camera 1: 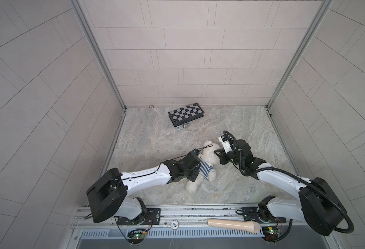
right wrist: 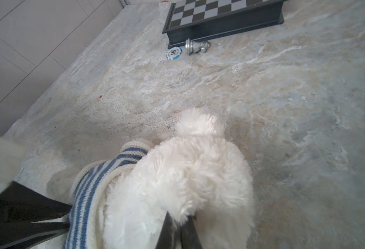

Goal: Dress the teddy bear

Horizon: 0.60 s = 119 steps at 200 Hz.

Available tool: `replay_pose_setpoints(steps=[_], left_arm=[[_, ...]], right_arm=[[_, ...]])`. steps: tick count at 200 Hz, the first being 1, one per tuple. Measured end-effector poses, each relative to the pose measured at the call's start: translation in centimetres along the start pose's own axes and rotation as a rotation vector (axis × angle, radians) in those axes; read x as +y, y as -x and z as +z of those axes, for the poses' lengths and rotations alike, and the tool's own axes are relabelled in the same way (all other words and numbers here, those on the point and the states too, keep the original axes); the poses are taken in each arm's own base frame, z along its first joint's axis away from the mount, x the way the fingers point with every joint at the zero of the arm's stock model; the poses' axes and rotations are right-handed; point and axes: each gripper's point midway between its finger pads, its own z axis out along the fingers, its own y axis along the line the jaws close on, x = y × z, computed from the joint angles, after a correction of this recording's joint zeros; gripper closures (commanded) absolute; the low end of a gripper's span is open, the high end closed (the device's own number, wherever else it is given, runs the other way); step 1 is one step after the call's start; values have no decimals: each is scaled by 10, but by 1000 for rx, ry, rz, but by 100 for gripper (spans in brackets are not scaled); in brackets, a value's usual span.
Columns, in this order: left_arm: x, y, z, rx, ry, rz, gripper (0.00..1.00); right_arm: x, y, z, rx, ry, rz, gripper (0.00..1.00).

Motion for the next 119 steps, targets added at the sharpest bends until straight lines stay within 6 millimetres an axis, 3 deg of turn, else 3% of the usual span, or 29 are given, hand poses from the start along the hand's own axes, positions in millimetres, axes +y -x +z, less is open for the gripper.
replay_pose_setpoints(steps=[43,71,119], left_arm=[[3,-8,-6,-7,-11,-16,82],[3,-9,-15,-33,-31,-30,80],[-4,7,-38,-143,-98,-96,61]], right_arm=[[26,15,-16,-67,52,-103,100],[33,16,-20,-79,51,-145,100],[40,18,-29,-125,41,-193,100]])
